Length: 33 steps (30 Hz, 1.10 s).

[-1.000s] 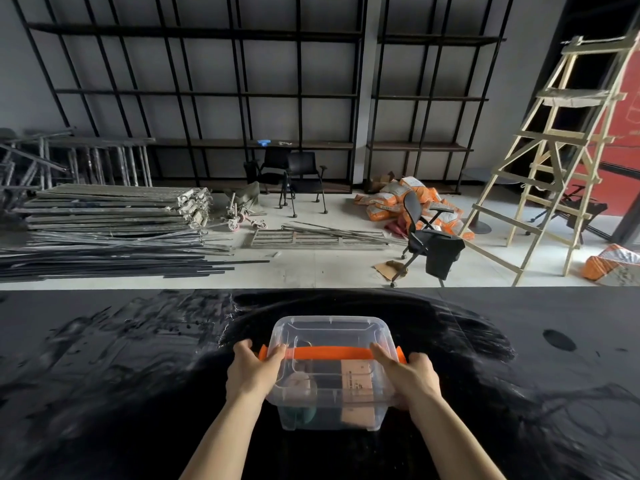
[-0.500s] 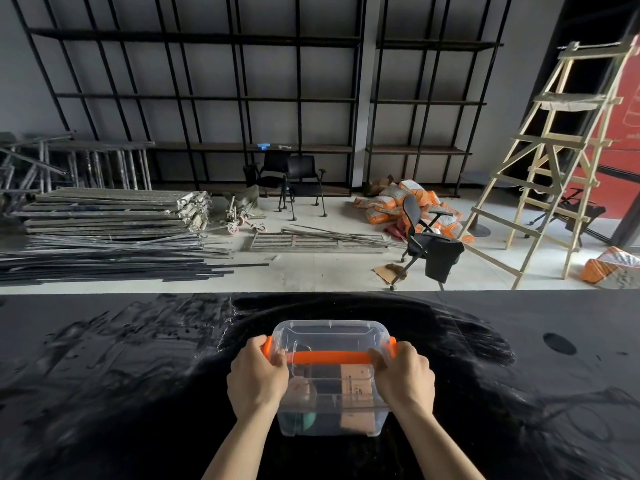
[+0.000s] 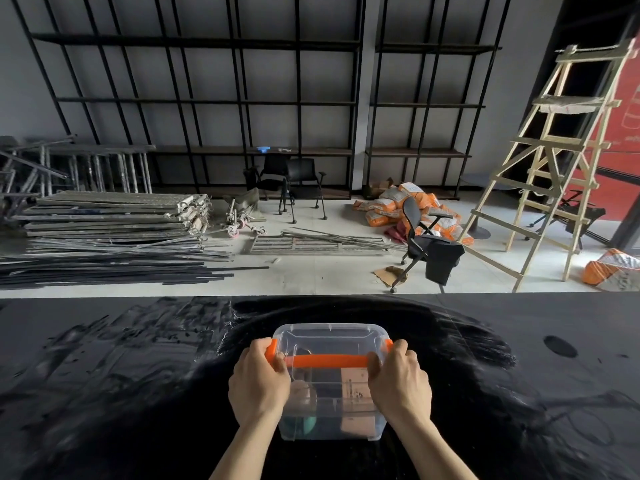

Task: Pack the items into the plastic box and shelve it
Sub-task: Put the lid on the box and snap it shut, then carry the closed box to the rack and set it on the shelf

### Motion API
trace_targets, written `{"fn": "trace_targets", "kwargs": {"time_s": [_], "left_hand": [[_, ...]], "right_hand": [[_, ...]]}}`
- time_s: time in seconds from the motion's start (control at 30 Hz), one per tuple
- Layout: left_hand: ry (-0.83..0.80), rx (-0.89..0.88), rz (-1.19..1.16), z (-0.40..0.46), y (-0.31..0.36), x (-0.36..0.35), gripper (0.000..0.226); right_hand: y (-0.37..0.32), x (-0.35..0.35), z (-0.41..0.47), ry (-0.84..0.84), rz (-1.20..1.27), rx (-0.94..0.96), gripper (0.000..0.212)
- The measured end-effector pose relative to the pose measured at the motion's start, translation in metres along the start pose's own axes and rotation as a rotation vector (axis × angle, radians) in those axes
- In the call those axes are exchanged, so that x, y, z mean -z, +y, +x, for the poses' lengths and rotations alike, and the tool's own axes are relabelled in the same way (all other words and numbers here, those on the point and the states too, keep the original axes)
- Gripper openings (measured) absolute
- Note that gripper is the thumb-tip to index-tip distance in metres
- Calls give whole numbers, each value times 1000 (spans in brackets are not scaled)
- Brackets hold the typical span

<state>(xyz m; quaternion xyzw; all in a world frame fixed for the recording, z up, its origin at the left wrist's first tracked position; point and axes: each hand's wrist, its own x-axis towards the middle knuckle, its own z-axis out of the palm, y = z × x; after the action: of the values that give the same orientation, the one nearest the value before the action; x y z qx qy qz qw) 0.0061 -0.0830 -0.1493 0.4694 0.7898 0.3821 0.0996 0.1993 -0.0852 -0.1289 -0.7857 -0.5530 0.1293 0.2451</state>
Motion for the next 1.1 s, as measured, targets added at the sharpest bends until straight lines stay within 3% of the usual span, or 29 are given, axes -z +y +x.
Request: {"fn": "trace_targets", "kwargs": {"time_s": [0.17, 0.23, 0.37, 0.63, 0.83, 1.1], "left_hand": [[-282, 199, -491, -5, -7, -1, 38], [-356, 285, -639, -7, -3, -1, 51], [-363, 247, -580, -6, 9, -8, 67], [-462, 197, -612, -24, 61, -42, 66], [-628, 117, -632, -55, 111, -77, 69], [-972, -42, -663, -125, 177, -110, 63]], "right_hand": [[14, -4, 3, -129, 434, -123, 46], [18, -2, 2, -139, 500, -135, 46], [20, 3, 5, -94, 451, -149, 43], [62, 48, 20, -9, 438, -252, 41], [109, 95, 13, 142, 421, -374, 41], [173, 158, -42, 385, 399, -598, 43]]}}
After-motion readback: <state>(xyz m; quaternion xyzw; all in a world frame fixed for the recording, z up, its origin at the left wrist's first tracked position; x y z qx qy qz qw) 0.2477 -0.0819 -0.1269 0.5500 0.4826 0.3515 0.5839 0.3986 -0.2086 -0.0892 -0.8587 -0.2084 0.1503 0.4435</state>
